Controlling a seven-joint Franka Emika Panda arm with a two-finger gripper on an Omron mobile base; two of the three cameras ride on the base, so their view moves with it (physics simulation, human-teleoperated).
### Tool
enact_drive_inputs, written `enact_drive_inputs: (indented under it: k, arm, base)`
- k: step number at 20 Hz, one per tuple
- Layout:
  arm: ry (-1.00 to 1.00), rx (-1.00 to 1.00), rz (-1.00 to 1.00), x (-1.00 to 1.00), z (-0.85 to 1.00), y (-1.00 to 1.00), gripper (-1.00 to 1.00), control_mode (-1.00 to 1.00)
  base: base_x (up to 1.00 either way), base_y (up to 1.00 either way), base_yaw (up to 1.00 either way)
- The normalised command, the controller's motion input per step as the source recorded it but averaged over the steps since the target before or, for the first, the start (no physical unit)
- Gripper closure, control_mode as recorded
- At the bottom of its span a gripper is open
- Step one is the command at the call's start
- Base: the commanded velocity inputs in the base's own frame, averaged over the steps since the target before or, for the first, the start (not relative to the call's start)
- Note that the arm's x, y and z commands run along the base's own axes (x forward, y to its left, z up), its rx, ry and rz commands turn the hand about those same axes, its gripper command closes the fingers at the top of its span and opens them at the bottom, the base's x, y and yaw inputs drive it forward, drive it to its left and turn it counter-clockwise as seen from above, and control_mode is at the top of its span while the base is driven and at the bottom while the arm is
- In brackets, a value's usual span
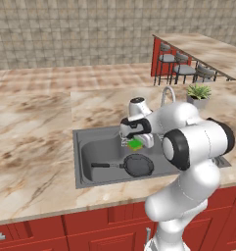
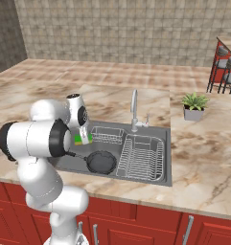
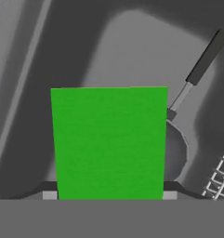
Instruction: Pick the pan and sponge and place them into the sink. Then turn on the water.
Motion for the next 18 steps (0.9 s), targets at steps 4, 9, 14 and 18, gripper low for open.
enact_drive_inputs:
  k: [4, 9, 14, 18]
  arm:
    - [-0.03, 0.00, 0.04, 0.09, -0.19, 0.06, 1.00, -1.00]
    - [-0.02, 0.01, 0.04, 0.11, -0.20, 0.05, 1.00, -1.00]
    - [-0.03, 0.01, 0.05, 0.13, -0.20, 0.02, 1.00, -1.00]
    - [-0.03, 0.01, 0.05, 0.12, -0.20, 0.00, 1.00, -1.00]
  base:
    - [0.00, 0.00, 0.00]
    - [0.00, 0.00, 0.00]
    - [0.00, 0.00, 0.00]
    - [0.00, 0.00, 0.00]
